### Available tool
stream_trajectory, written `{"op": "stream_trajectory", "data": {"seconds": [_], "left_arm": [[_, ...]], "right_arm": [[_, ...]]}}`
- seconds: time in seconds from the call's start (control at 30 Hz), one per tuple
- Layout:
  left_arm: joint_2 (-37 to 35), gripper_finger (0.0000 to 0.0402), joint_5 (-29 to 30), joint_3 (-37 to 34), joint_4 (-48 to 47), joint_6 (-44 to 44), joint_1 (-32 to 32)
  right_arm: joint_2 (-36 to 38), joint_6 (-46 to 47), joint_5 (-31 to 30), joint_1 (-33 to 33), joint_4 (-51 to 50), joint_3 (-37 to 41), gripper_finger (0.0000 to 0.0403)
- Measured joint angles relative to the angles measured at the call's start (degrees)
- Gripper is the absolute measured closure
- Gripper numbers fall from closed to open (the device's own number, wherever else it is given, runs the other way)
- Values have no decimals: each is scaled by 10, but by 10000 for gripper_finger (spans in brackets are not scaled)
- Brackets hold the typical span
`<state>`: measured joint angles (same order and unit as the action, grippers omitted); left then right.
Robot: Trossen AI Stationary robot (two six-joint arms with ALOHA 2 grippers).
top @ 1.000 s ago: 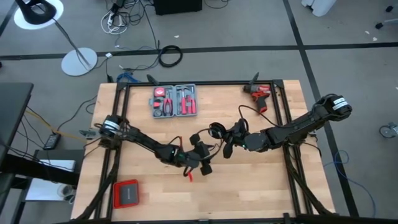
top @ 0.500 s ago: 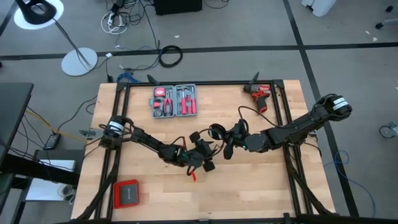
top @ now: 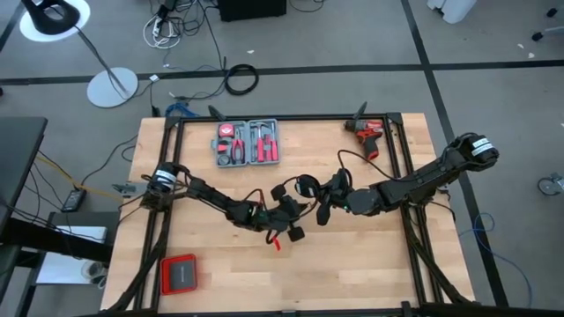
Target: Coil cords
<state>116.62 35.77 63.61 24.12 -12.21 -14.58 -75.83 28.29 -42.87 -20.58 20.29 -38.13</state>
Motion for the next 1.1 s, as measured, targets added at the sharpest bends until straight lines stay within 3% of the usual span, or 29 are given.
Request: {"op": "stream_trajectory", "data": {"seconds": [0.5,1.1], "left_arm": [[0,400,11,0,-66,22,15],[0,388,1,3,-25,118,27]], "right_arm": [[0,0,4,-4,6,0,403],[0,-10,24,-4,11,0,403]]}}
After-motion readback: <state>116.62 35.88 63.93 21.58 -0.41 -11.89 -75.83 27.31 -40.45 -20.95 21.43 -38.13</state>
